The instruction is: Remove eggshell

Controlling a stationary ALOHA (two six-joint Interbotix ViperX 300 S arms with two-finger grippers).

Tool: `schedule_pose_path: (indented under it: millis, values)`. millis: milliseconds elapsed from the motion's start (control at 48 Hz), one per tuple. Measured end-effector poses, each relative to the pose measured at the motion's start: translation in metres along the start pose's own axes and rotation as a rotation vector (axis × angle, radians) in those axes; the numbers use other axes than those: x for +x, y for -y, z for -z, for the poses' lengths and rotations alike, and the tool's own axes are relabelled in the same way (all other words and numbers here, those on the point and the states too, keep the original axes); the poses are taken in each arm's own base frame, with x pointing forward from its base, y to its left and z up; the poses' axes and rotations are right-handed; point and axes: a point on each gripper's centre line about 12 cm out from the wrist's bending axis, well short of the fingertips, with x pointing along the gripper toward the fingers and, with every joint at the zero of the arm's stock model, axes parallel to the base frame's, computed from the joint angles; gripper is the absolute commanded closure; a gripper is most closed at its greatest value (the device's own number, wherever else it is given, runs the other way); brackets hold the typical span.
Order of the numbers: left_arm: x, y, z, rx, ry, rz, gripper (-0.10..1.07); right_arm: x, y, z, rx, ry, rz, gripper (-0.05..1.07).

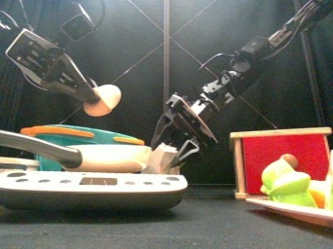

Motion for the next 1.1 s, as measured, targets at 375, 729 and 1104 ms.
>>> schedule_pose_path:
  millis: [375,729,1104]
  values:
    - [0.000,0.000,0.001,0.000,-0.003,0.000,0.30,-0.028,-0.074,0.011,-0.115,0.023,-0.164,0.03]
    - [0.002,0.000,-0.005,-0.001,0.055,0.000,0.30,-0.036,-0.113,0.023,-0.107,0.033,-0.257,0.03]
    - [0.004,-0.001,-0.003,-0.003,0.053,-0.001,0.30,-0.041,-0.131,0.022,-0.108,0.078,-0.305,0.03]
